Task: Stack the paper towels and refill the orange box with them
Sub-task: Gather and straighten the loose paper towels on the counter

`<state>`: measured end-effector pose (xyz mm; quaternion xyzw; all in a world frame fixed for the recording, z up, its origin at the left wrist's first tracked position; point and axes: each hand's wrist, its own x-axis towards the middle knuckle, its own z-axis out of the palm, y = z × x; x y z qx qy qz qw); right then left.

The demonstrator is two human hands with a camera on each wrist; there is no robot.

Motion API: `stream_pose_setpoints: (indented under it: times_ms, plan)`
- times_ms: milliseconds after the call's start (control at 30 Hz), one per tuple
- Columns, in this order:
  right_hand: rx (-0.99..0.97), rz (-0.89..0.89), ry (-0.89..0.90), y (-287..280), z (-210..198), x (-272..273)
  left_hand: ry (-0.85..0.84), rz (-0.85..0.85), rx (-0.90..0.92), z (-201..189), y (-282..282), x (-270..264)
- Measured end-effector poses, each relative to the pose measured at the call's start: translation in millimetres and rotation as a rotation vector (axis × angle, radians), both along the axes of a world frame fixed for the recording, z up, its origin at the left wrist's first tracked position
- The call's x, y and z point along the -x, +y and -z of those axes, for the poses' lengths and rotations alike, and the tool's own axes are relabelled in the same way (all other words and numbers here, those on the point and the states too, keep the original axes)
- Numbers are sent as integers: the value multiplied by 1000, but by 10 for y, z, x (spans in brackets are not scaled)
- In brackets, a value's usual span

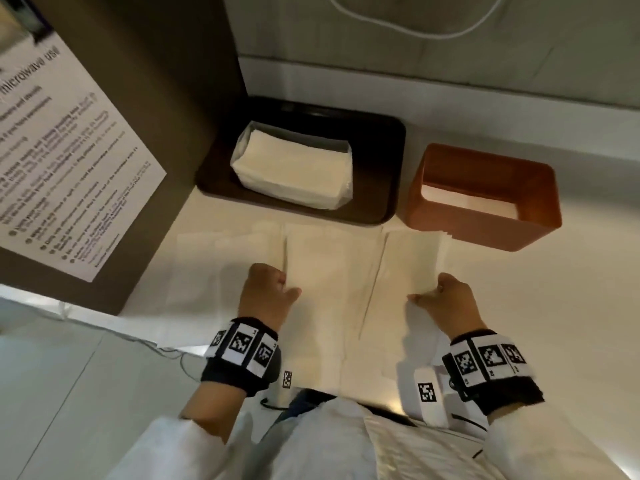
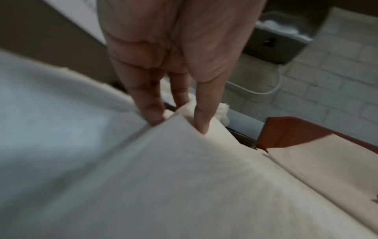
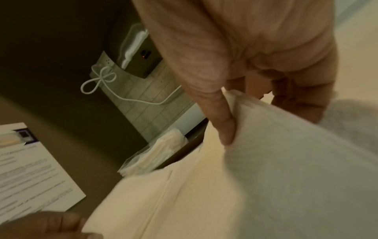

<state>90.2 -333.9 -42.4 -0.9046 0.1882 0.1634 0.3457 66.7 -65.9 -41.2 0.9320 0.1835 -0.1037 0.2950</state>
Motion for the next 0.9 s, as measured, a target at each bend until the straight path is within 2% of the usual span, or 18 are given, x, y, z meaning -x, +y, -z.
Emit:
stream_pose_setpoints:
  times_ms: [100,167,233,300,333,400,467,533,633,733,833,900]
  plan:
    - [20,-4,-2,78,-23,23,77,49,-193,-5,-130,43]
    - [10,6,-24,110,-41,37,60,66,-165,-18,-175,57]
    - [-12,35,-38,110,-57,32,-47,80,-131,-29,-202,53]
    - [-48,61,-40,79,-63,21,-164,75,-40,-75,-241,17]
    - [-69,68,-51,64,-73,12,-190,70,68,-106,-274,-24]
    - [-149,109,-57,35,-95,13,-151,82,245,-128,-356,-128]
    - [-321,221,-50,-24,-110,34,-69,81,292,-64,-410,-245]
    - [-482,301,-64,-142,-160,80,-19,66,250,35,-440,-301]
    - [-609,347,-76,-411,-198,204,-48,116,28,121,-479,-286]
    - [-456,307,12,-530,-118,349,-67,118,-43,110,-542,-274]
    - [-149,209,57,-428,-22,434,-35,49,59,89,-557,-321]
    - [46,132,55,-319,-8,466,51,52,17,89,-530,-366]
